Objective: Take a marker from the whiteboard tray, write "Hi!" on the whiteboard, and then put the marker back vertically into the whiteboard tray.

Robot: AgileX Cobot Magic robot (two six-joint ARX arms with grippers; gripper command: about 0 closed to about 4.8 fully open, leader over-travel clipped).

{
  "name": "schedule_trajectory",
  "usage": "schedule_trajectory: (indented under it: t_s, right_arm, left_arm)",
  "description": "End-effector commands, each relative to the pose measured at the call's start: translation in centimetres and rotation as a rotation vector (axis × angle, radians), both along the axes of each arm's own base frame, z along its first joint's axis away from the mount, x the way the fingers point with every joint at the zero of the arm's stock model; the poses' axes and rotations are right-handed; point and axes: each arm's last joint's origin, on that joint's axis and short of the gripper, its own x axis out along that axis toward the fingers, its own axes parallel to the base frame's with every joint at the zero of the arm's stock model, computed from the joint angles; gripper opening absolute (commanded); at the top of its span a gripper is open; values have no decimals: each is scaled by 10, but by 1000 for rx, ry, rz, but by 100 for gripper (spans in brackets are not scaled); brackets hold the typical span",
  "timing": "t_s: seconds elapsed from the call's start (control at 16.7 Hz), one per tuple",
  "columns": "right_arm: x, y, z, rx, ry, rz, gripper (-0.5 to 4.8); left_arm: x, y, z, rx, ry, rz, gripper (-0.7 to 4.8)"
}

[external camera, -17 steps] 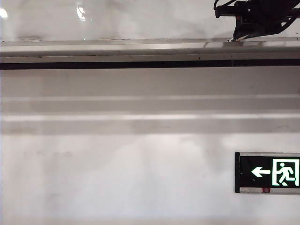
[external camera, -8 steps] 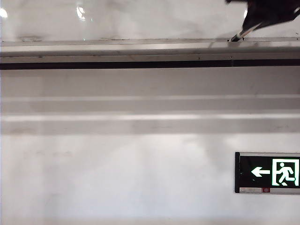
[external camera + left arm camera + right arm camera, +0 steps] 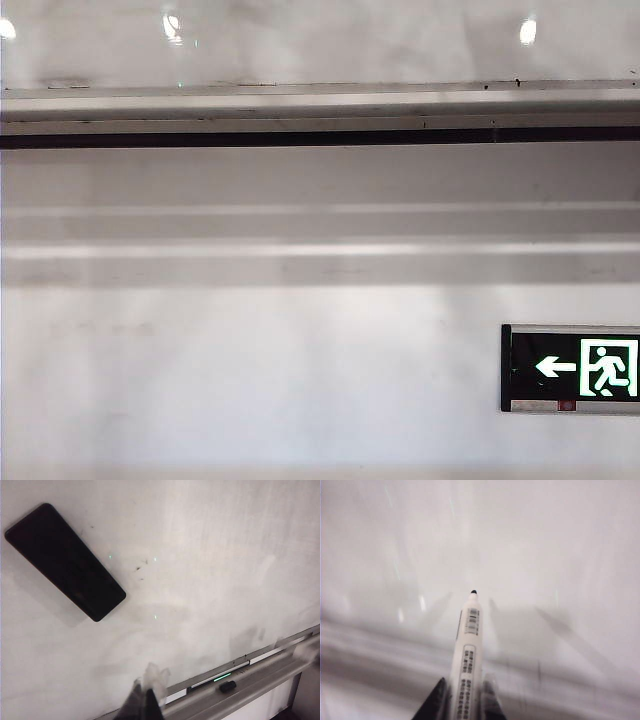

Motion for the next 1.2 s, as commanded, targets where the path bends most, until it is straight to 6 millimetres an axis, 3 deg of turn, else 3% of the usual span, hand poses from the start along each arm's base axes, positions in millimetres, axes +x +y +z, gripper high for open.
schedule_trajectory:
  t_s: [0.06, 0.3, 0.48, 0.6, 0.78, 1.2]
  right_arm:
    - [-11, 4, 51, 69, -144, 37, -1]
    - [-4, 18, 123, 145, -273, 46, -1]
    - [13, 52, 155, 80, -295, 9, -1]
    - [28, 81, 160, -1, -306, -7, -1]
    - [48, 102, 158, -6, -277, -53, -1]
    - [57, 106, 151, -24, -246, -80, -1]
  left_arm:
    - [-2, 0, 5, -18, -44, -25, -7]
    - [-4, -1, 8, -23, -74, -75, -6]
    - [-4, -1, 8, -23, -75, -74, -7]
    - [-4, -1, 8, -23, -75, -74, -6]
    - [-4, -1, 8, -23, -75, -74, -7]
    - [-4, -1, 8, -23, -75, -74, -6]
